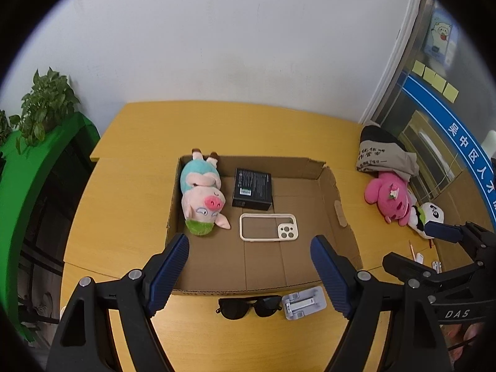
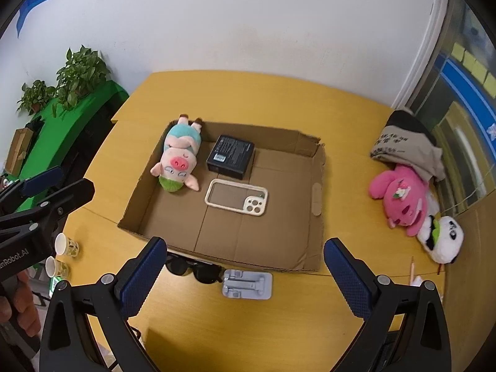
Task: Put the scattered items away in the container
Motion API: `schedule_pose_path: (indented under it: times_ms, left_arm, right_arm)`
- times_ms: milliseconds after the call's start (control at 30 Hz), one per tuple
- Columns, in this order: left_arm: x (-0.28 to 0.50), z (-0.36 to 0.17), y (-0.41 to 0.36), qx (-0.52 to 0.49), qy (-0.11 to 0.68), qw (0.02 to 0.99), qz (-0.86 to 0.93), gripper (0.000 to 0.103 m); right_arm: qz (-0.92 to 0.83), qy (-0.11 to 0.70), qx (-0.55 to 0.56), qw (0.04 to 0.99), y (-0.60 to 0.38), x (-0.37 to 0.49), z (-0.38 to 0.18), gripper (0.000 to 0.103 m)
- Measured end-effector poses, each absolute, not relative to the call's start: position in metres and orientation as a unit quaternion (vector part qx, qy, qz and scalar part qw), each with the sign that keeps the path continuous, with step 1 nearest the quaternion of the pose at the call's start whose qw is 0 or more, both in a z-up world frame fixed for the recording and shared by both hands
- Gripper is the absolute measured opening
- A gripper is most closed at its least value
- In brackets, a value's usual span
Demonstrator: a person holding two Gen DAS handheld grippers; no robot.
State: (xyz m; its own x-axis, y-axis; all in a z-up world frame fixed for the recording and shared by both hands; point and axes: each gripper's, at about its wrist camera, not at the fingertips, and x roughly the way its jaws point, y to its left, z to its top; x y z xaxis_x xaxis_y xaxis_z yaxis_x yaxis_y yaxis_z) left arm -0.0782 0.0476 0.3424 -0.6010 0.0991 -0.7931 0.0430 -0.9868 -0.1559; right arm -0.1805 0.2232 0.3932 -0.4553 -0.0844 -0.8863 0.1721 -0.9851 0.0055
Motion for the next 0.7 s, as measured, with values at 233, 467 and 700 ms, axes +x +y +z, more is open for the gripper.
schedule_pose_path:
  times_ms: [233,467,700]
  left_arm:
    - [-0.084,0.279,0.027,-0.498,-0.084,0.045,0.862,0.081]
    - [-0.073,0.198,0.01,-0.56,-0.121,0.096,0.814,0.08]
    - [-0.068,0.155,0.021,-0.602,-0.149,0.115,0.776,0.08]
  right_arm:
    - [-0.775,-0.018,0.628,0.07,0.256,-0.204,0.301,0.102]
    - [-0.697,-0.055,0.712,0.071,0.282,-0.185,0.176,0.102]
    - [-0.707,-0.066,0.696,0.108,0.282,-0.173,0.096,0.099]
